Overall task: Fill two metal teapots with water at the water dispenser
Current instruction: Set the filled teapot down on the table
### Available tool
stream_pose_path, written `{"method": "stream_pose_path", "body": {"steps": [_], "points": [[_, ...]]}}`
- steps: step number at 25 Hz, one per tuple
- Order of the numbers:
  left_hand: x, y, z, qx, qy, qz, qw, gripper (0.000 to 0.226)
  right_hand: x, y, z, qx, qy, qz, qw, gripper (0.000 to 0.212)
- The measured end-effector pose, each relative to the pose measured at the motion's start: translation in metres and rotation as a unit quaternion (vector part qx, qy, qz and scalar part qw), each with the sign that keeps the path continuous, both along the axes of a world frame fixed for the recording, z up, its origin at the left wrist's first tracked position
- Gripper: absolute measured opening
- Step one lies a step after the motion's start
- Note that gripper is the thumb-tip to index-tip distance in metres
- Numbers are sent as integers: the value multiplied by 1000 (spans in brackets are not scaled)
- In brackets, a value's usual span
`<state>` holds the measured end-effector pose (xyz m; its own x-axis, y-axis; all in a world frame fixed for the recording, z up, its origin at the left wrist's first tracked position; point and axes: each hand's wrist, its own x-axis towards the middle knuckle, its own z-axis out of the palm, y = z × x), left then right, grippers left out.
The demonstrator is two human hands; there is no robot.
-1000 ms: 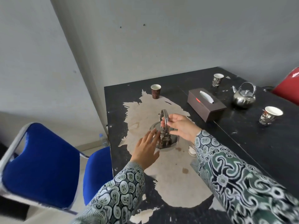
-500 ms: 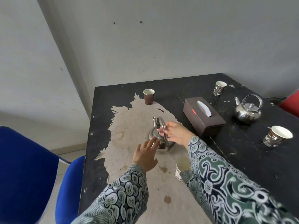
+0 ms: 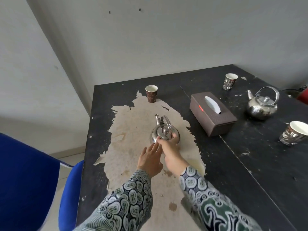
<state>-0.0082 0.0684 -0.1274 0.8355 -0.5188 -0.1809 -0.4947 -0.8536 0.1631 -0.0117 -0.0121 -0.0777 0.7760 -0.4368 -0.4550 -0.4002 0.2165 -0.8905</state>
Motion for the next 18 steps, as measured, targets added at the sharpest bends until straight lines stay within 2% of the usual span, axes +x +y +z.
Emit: {"method": "stream_pose_path", "body": {"steps": [4,8,10,13,18], "points": [[9,-3,-1,-4,-3,-9,1000,69,-5,15,0,145,-35,-93,984,71],[31,-10,2,17,4,-6,1000,69,8,17,12,252,-46,-127,958,55],[45,-14,7,26,16,-12,999,71,21,14,9,257,-53,-125,957,52],[55,-16,9,29,32,-9,999,73,39,6,-2,234,-16,-105,966,57],[37,-15,2,0,25,17,1000,74,40,2,-9,249,-34,-131,959,53]]}}
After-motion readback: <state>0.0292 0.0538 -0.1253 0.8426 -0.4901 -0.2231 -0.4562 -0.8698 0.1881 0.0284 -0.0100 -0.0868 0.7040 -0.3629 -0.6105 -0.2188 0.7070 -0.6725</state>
